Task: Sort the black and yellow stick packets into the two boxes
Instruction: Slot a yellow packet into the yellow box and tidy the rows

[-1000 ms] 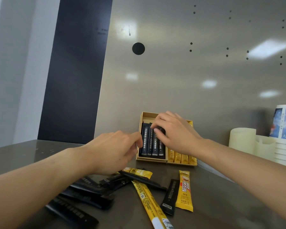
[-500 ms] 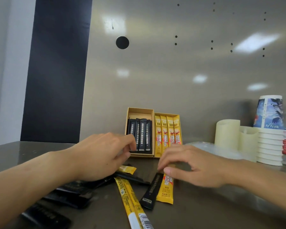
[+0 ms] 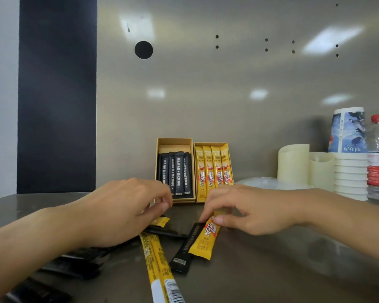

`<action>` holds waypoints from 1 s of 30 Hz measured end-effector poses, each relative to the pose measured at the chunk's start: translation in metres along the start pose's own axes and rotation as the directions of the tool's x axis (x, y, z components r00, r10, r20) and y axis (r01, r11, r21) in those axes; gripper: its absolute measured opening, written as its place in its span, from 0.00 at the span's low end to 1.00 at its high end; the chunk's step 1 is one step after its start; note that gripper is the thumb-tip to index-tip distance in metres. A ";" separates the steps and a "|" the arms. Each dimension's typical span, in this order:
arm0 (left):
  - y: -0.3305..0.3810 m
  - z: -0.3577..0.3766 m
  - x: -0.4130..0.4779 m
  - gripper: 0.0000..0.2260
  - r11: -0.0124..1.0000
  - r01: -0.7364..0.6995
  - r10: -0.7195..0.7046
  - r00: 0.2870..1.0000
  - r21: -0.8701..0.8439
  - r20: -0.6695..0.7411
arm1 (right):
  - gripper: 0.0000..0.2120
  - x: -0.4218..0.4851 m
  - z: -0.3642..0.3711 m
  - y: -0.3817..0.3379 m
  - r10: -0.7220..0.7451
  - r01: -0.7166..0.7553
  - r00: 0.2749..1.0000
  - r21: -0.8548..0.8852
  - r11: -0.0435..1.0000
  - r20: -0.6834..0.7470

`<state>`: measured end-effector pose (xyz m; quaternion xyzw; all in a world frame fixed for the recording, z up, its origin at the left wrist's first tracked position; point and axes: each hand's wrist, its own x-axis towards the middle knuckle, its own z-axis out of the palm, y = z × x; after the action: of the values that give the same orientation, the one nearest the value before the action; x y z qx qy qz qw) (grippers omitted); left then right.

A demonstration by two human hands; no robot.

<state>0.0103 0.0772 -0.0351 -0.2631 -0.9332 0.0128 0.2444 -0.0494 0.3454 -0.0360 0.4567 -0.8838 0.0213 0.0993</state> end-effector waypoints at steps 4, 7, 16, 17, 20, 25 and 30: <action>0.002 0.001 0.001 0.08 1.000 0.001 -0.001 1.000 -0.014 0.020 | 0.07 -0.002 -0.002 -0.001 0.035 -0.035 0.999 -0.008 0.999 0.018; 0.002 0.000 0.001 0.13 1.000 0.000 0.001 1.000 -0.026 0.027 | 0.05 -0.002 -0.001 -0.004 0.053 -0.052 0.999 -0.017 0.998 0.009; 0.004 -0.001 0.001 0.31 0.989 0.053 -0.054 0.999 -0.136 -0.004 | 0.04 0.001 0.002 -0.013 0.048 -0.045 0.973 0.020 0.999 -0.228; 0.005 -0.002 0.002 0.28 0.991 0.061 -0.061 0.998 -0.120 0.004 | 0.04 0.002 0.002 -0.013 0.046 -0.044 0.967 0.017 0.999 -0.252; 0.007 -0.003 0.001 0.24 0.990 0.081 -0.080 0.997 -0.112 0.020 | 0.05 0.003 0.002 -0.012 0.056 -0.058 0.955 0.002 0.998 -0.290; 0.003 0.000 0.002 0.19 0.990 0.067 -0.069 0.997 -0.124 -0.015 | 0.06 0.004 0.005 -0.013 0.101 -0.104 0.947 0.006 0.995 -0.305; -0.002 0.001 0.004 0.15 0.990 0.115 -0.123 0.988 -0.088 -0.097 | 0.10 0.003 0.003 -0.009 0.158 -0.145 0.952 0.067 0.987 -0.263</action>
<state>0.0061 0.0773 -0.0341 -0.2171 -0.9333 -0.0536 0.2809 -0.0443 0.3372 -0.0384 0.3828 -0.8940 0.1111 0.2048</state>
